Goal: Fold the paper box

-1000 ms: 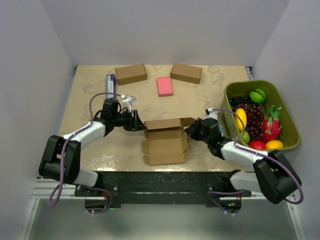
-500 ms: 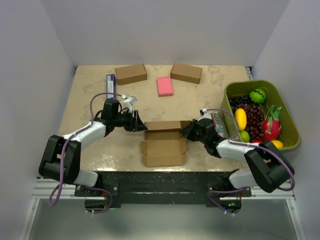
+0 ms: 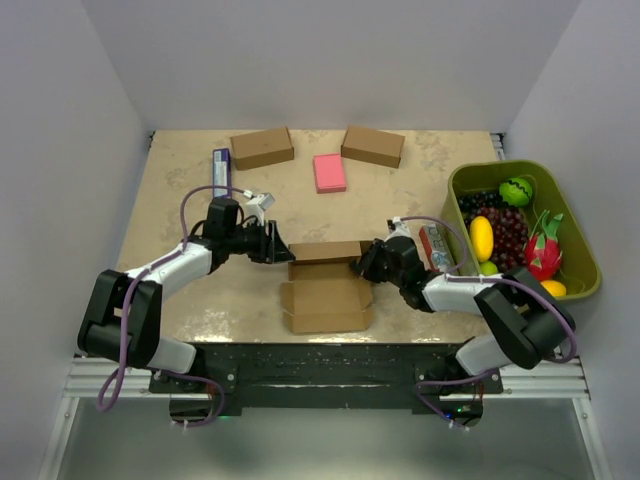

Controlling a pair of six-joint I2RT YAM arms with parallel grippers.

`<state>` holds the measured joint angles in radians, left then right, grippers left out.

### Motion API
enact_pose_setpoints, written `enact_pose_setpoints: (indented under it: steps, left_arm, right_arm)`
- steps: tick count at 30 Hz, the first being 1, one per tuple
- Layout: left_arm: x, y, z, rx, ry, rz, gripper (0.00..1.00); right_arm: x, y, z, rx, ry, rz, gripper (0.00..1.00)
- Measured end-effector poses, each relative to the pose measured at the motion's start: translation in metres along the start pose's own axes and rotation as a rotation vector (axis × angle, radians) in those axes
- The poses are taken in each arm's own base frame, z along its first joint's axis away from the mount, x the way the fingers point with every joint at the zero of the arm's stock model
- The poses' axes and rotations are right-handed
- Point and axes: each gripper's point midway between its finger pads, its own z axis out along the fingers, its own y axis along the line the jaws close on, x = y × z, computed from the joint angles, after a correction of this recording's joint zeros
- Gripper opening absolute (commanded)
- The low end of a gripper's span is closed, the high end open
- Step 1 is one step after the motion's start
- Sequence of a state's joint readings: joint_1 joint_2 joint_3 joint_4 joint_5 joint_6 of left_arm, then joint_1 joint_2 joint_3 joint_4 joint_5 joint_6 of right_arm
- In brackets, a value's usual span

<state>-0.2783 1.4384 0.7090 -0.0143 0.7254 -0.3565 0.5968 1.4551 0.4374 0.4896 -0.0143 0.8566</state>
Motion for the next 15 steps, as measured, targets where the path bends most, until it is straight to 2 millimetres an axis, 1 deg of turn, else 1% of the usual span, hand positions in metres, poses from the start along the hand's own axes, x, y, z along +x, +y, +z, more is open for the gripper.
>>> enact_pose_setpoints:
  steps: [4,6,9,10,12,13,15]
  left_arm:
    - [0.000,0.000,0.000,0.000,0.001,0.000,0.47]
    - [0.000,0.000,0.000,0.001,0.002,0.000,0.47]
    - [0.001,-0.001,0.001,0.002,0.003,0.002,0.47]
    - [0.001,-0.001,0.001,0.001,0.003,0.002,0.47]
    - [0.001,0.000,0.001,-0.004,0.002,0.001,0.47]
    - [0.001,0.000,0.001,-0.006,0.002,0.001,0.47]
    - [0.000,0.001,0.000,-0.011,-0.002,0.002,0.47]
  right_arm:
    - [0.004,0.000,0.004,-0.003,0.007,0.012,0.08]
    - [0.005,0.001,0.005,-0.005,0.009,0.017,0.11]
    - [0.003,0.001,0.003,0.000,0.004,0.019,0.28]
    - [0.002,0.002,0.001,0.003,0.002,0.021,0.40]
    - [-0.004,0.004,-0.008,0.015,-0.016,0.014,0.52]
    - [-0.008,0.005,-0.014,0.024,-0.027,0.011,0.61]
    - [-0.019,0.007,-0.029,0.039,-0.060,0.001,0.67]
